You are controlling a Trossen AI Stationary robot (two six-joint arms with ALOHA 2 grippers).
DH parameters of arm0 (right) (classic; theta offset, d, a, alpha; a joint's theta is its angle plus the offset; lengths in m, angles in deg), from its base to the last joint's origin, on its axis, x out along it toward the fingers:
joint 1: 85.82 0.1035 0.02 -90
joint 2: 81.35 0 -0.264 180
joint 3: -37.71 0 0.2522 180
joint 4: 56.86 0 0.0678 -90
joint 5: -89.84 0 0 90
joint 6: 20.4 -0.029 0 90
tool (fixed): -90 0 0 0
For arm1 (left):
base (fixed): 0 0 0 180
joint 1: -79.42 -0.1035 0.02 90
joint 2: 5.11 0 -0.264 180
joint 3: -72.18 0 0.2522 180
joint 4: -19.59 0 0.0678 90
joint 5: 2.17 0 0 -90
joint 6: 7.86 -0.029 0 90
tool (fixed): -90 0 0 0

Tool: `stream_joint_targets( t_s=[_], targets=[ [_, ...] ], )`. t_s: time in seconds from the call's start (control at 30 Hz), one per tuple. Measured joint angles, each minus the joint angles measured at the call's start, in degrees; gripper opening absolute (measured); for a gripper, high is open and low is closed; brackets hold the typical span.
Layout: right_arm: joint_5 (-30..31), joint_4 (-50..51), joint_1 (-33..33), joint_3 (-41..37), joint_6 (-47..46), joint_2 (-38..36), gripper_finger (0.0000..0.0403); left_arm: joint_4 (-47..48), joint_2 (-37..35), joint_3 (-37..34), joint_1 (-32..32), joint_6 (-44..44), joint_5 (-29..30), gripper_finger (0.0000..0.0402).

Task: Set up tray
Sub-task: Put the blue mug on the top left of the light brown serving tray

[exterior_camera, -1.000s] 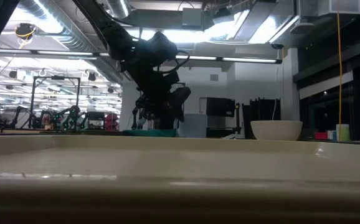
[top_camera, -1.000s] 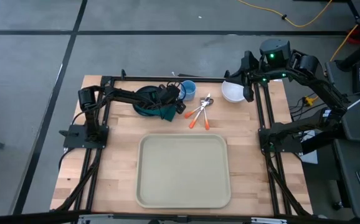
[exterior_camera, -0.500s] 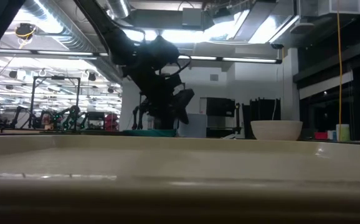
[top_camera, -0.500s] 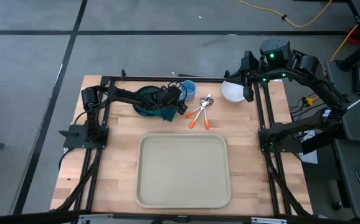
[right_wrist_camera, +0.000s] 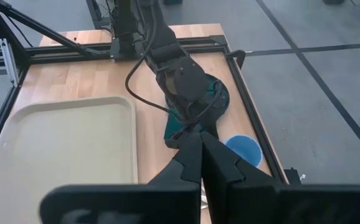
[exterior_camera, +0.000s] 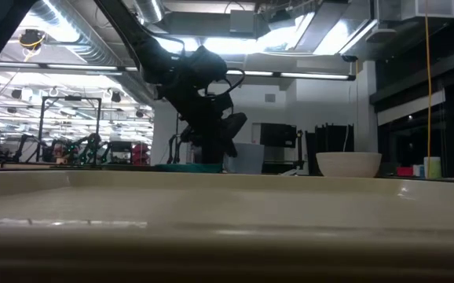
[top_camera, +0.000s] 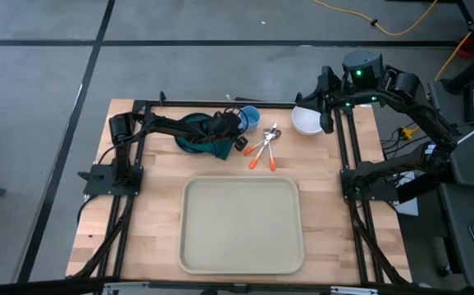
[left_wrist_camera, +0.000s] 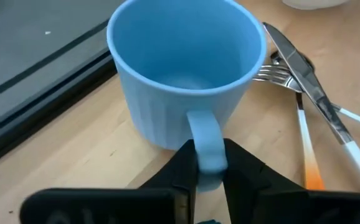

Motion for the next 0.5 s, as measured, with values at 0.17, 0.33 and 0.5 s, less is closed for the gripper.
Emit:
stream_joint_targets(
  t_s=[0.17, 0.33, 0.5],
  targets=[
    [0.0, 0.0, 0.01, 0.0, 0.0, -0.02, 0.0005, 0.3, 0.0, 0.42, 0.05, -1.37, 0.01, 0.0039],
    [0.02, 0.0, 0.0, 0.0, -0.06, 0.0, 0.0005, 0.56, -1.2, 4.41, 0.62, -5.7, 0.88, 0.0039],
    [0.03, 0.0, 0.01, 0.0, -0.23, 0.0, 0.0005, 5.89, -5.26, 9.38, 0.84, -8.66, 1.01, 0.0039]
  ],
)
